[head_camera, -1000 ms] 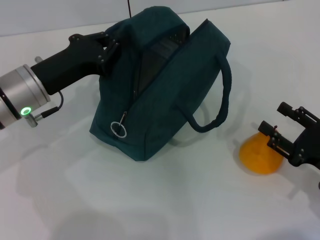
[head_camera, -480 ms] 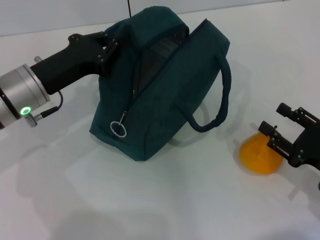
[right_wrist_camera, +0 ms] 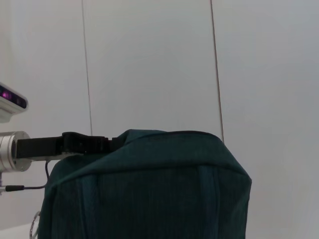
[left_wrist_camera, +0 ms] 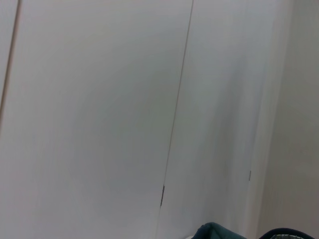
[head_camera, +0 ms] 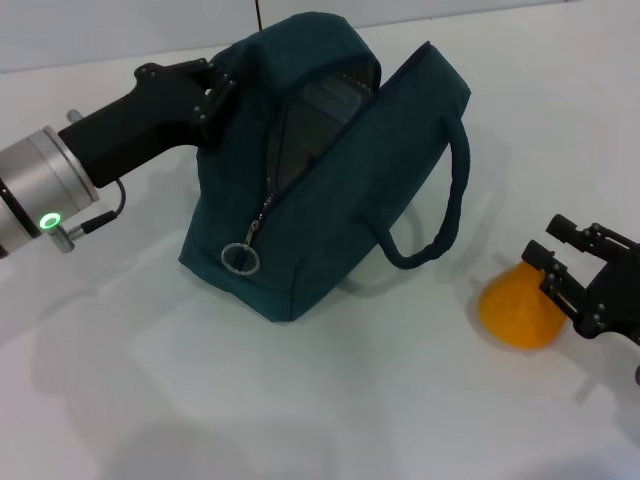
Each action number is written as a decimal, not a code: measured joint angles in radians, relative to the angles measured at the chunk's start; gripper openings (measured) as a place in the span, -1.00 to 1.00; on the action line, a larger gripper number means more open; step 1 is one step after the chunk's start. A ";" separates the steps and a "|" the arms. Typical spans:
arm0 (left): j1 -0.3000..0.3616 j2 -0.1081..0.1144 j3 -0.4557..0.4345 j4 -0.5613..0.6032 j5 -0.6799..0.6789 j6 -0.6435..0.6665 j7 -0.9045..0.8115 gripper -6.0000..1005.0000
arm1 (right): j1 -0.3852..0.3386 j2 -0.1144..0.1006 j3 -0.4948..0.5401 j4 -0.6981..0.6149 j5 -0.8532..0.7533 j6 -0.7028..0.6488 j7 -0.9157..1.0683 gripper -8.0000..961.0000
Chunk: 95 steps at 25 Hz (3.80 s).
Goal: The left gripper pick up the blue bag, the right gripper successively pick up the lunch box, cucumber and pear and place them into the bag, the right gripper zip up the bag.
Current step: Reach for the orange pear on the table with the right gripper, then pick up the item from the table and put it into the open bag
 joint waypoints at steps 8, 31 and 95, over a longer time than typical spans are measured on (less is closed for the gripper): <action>-0.001 -0.001 0.003 0.000 -0.002 0.002 0.001 -0.89 | 0.004 0.001 -0.005 0.002 -0.002 0.007 -0.009 -0.22; 0.003 0.000 0.002 -0.004 -0.007 0.004 0.016 -0.89 | 0.011 0.001 -0.006 0.025 -0.015 0.019 -0.003 -0.65; -0.037 -0.009 0.030 -0.117 -0.053 0.115 0.118 -0.89 | 0.450 0.018 -0.379 -0.369 0.108 0.209 0.833 -0.82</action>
